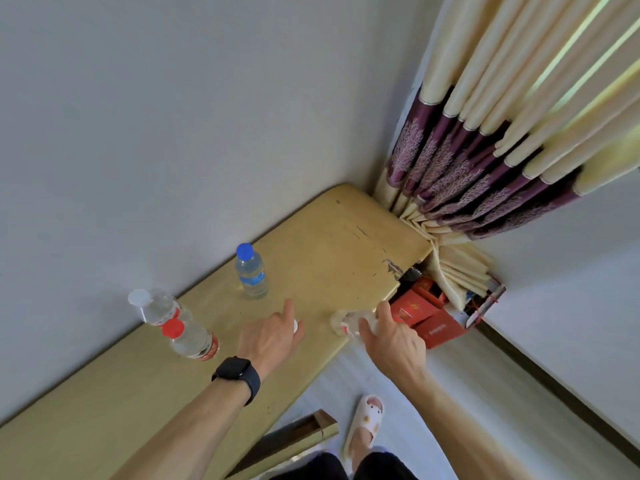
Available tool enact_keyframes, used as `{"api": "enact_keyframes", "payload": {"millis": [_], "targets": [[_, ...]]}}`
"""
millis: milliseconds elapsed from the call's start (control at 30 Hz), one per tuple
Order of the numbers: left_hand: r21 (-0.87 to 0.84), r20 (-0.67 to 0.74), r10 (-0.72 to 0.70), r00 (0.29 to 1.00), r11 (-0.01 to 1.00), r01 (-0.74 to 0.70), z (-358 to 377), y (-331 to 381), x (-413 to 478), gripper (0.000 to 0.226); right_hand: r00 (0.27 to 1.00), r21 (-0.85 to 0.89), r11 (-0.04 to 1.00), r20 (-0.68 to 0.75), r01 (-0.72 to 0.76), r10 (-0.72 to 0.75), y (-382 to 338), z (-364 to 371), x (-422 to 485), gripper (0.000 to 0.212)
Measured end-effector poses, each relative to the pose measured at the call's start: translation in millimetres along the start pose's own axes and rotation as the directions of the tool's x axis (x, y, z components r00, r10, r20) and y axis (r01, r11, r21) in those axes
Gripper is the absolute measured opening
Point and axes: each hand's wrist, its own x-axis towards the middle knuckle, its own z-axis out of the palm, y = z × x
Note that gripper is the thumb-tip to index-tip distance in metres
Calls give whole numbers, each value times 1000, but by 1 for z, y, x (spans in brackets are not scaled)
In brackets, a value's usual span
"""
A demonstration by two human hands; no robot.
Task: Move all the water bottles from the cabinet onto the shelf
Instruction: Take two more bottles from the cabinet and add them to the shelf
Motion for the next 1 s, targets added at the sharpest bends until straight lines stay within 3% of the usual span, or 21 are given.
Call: {"api": "enact_keyframes", "payload": {"millis": [167,333,500,633,700,800,900,1000], "targets": [[80,91,271,958,957,-278,-5,36,-4,33,981,254,948,10,-189,193,53,-13,-59,18],[90,194,549,813,815,-572,-10,123,-8,21,903,386,827,42,-409,427,118,-29,-132,23],[122,224,753,619,608,-784,-6,248,-58,24,712,524,612,-14,-593,702,181,-51,-238,23],[112,168,883,439,425,-898,-2,349,-128,26,470,550,482,-175,-682,865,227,-78,-343,33],[115,122,928,352,339,-934,-4,399,-169,25,361,497,472,-307,-729,881,255,-94,-402,35],[130,108,974,201,187,-974,-3,476,-243,25,266,376,455,-456,-807,849,298,-121,-499,35],[160,109,989,96,78,-984,-1,553,-320,28,197,293,388,-516,-874,833,339,-146,-592,36],[134,113,993,-15,-30,-991,2,614,-398,27,65,290,251,-526,-924,848,368,-163,-680,36]]}}
